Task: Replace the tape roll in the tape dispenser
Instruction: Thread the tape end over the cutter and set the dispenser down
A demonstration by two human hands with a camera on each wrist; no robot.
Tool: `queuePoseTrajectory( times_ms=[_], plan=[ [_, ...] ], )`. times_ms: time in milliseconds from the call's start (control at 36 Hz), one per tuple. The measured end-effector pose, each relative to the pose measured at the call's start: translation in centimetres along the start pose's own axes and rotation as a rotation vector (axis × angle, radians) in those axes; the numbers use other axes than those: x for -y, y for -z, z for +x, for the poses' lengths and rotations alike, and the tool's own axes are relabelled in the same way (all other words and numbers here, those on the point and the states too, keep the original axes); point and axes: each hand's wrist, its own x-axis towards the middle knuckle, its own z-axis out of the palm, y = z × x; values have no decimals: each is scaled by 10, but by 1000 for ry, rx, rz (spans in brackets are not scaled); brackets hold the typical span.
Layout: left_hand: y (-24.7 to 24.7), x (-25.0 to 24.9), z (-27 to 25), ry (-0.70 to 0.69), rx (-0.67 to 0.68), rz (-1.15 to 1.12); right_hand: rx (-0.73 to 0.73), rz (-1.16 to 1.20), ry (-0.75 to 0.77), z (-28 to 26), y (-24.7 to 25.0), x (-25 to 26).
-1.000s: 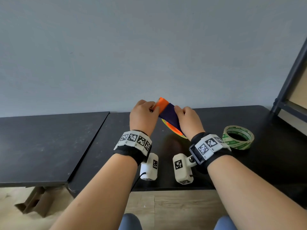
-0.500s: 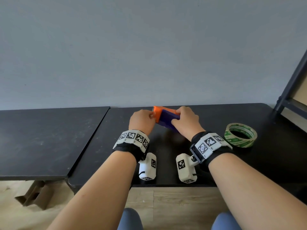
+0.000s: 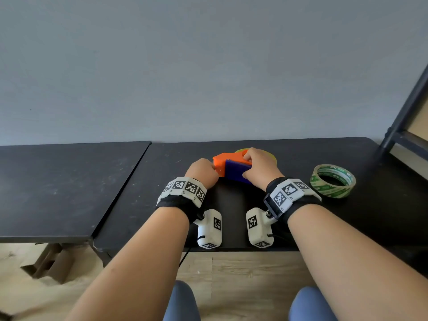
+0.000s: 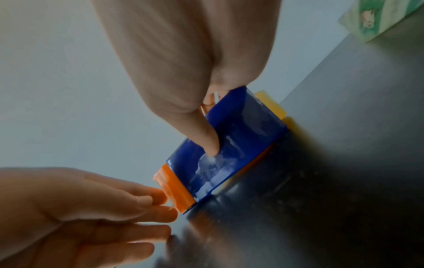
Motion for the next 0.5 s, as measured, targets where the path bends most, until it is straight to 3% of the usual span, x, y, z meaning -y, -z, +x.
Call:
queuePoseTrajectory(
  times_ms=[250,500],
  plan=[
    [2,-3,-12,6,52,93,-52,-16,15,-9,2,2],
    [12,-7,-34,-6,86,129,30,-10,29,-23,11,6]
  ],
)
